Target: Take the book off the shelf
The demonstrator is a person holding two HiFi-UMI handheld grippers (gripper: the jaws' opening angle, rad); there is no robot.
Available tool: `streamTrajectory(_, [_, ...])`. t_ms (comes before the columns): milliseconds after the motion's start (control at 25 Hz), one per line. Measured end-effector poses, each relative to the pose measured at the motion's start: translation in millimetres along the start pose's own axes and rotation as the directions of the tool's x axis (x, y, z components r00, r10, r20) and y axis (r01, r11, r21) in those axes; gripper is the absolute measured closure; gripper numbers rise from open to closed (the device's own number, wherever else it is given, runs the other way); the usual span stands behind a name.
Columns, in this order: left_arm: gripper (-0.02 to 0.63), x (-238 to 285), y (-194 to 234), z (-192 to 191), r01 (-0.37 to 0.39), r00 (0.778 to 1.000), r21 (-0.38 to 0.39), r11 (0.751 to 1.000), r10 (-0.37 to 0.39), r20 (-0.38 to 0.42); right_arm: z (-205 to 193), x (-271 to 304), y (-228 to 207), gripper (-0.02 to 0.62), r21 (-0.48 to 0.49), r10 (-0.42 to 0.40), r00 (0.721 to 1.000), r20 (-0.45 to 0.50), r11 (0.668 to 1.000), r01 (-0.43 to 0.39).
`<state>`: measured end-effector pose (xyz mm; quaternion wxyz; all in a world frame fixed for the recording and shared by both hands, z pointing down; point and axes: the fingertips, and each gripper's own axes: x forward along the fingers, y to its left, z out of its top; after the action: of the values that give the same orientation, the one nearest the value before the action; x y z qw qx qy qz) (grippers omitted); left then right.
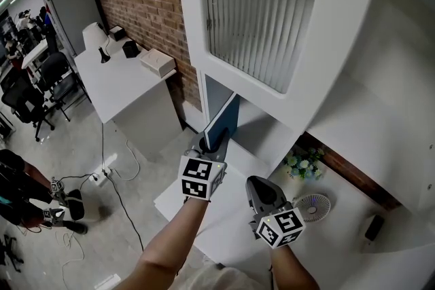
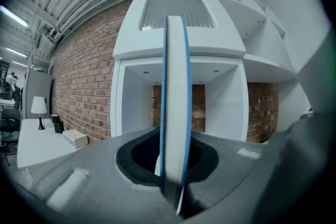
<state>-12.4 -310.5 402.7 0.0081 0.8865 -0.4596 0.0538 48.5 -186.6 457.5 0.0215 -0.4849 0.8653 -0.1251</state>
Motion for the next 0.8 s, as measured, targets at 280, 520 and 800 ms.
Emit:
streamTrajectory(280, [0.557, -14, -4, -3, 0.004, 1.0, -0.015, 1.0, -0.004, 0.002, 0, -2, 5, 0.577, -0.002, 0.005, 1.0, 0.004, 1.0, -0.005])
streamTrajectory(520, [0.557, -26, -8, -4, 0.007, 1.0, -0.034, 0.999, -0.007, 0.004, 1, -4, 11, 0.577, -0.003, 0.011, 1.0, 0.006, 1.0, -0.011])
streamTrajectory(800, [0.557, -43, -14, -7, 0.007, 1.0, -0.102, 0.995, -0.006, 0.013, 2, -7, 17, 0.577, -0.009, 0.017, 1.0, 0.009, 1.0, -0.016])
